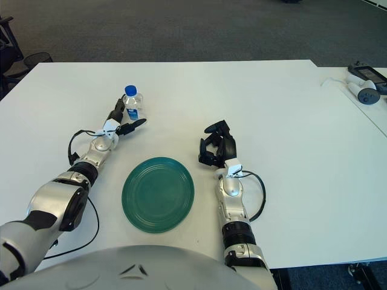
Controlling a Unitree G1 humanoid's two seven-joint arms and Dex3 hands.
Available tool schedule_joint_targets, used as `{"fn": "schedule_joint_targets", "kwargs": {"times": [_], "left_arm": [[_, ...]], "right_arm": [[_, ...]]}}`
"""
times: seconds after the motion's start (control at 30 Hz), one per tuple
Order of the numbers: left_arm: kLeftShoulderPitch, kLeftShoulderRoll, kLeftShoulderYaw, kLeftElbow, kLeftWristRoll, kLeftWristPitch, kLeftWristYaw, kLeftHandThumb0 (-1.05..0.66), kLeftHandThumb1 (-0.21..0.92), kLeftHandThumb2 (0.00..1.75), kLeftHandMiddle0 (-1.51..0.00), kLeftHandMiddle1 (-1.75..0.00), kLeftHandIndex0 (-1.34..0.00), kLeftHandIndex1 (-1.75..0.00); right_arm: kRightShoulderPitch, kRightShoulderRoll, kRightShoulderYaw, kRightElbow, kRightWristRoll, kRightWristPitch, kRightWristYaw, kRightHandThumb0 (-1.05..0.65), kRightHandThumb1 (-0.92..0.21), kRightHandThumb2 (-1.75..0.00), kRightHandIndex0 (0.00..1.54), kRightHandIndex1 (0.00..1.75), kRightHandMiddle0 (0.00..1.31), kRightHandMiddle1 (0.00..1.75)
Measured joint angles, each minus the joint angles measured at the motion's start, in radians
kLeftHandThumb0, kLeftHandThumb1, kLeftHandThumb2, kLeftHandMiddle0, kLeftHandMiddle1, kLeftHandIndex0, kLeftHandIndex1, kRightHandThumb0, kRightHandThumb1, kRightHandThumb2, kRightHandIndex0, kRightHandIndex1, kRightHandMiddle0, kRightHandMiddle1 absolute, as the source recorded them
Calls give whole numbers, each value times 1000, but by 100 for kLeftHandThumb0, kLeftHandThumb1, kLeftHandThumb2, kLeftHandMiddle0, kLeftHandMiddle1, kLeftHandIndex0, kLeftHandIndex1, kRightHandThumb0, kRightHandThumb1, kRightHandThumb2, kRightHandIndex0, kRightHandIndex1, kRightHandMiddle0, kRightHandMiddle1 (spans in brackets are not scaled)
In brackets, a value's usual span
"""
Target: Put the bottle into the plate.
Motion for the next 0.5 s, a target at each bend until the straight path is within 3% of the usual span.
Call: {"fn": "schedule_joint_targets", "kwargs": {"times": [0.5], "left_arm": [[-33, -30, 29, 19, -5, 27, 0, -105, 89, 2, 0, 0, 0, 0]], "right_arm": [[-1, 0, 0, 1, 0, -1, -2, -1, -39, -124, 59, 175, 33, 170]]}}
